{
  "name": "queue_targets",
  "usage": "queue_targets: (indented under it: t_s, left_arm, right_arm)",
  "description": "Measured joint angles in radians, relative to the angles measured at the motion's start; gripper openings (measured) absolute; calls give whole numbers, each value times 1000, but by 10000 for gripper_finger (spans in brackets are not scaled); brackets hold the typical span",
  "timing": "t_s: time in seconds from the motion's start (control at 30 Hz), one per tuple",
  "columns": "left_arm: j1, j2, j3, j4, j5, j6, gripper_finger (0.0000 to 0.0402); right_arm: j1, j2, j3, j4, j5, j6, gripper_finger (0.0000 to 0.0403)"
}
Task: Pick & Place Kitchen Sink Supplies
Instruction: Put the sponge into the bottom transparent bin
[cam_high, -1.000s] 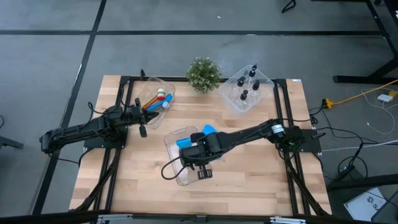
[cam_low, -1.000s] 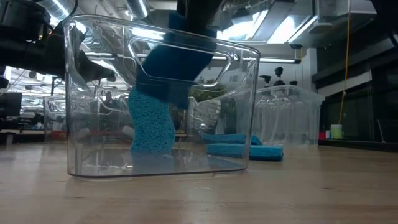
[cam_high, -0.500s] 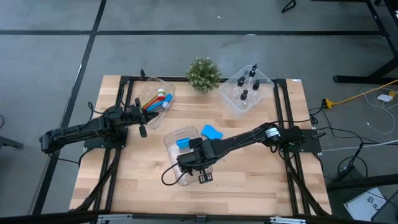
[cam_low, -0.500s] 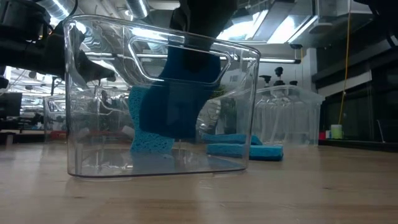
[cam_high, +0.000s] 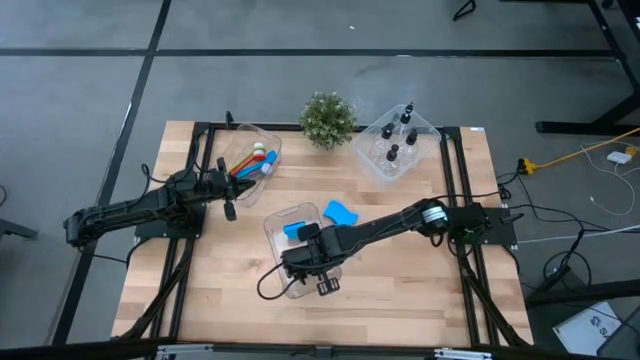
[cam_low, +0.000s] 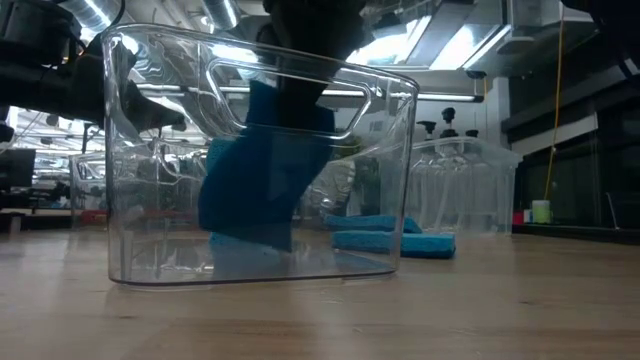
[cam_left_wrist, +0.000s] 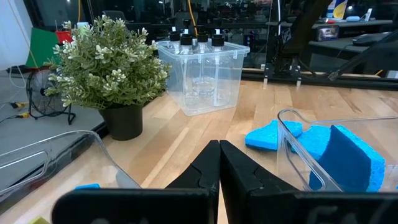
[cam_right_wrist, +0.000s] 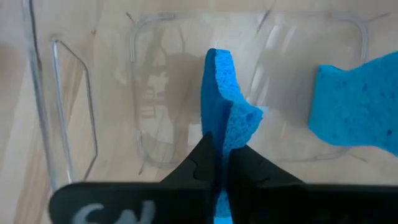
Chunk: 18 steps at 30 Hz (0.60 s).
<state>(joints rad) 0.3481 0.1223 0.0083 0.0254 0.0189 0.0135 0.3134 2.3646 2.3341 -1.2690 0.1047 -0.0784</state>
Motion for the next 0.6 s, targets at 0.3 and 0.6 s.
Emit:
queue_targets:
  t_s: [0.3,0.6]
  left_arm:
    - [0,0,0,0,0,0,2]
    - [0,0,0,0,0,0,2]
  right_arm:
    - [0,0,0,-36,43,-55,19]
    - [0,0,0,-46,80,-135,19]
